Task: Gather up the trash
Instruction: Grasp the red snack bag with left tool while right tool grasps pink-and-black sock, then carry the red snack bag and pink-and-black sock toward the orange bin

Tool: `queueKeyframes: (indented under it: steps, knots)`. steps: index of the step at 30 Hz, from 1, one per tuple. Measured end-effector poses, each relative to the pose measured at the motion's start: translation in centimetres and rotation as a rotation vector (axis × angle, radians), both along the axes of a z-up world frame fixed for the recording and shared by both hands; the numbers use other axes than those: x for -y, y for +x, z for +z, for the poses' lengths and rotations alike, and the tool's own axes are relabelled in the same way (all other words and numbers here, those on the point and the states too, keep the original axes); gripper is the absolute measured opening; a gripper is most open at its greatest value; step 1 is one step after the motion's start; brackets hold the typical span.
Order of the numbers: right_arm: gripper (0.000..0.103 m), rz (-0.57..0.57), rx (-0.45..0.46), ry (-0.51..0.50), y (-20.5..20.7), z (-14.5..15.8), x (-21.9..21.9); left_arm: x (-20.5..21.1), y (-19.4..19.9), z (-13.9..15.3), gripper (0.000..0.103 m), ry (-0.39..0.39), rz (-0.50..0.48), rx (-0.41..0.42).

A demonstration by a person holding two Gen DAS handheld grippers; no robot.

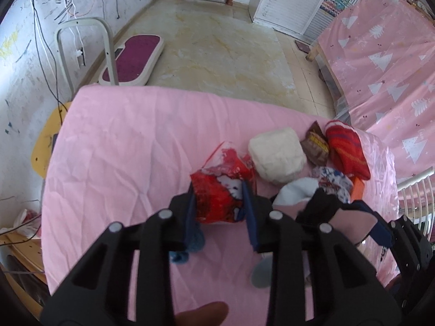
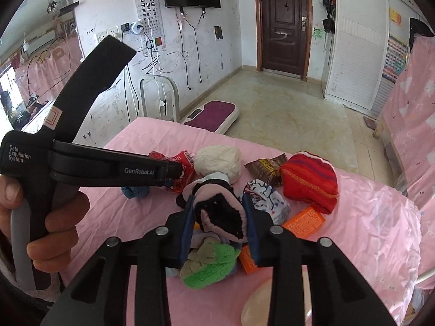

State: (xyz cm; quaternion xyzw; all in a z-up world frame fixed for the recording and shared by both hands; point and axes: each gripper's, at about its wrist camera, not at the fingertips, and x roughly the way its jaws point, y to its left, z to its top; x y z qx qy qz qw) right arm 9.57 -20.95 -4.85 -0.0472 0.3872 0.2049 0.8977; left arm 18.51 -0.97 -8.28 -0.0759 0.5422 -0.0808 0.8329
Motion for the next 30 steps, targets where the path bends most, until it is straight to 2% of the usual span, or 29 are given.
queueKeyframes:
  steps: [14,30]
  knots:
    - [0.023,-0.021,0.087,0.062,-4.9,3.4,2.4,1.0,-5.4,4.9,0.029,0.017,0.000,0.117]
    - [0.020,-0.110,0.177,0.135,-9.6,6.0,9.0,7.1,-8.9,8.5,0.029,0.064,-0.085,0.193]
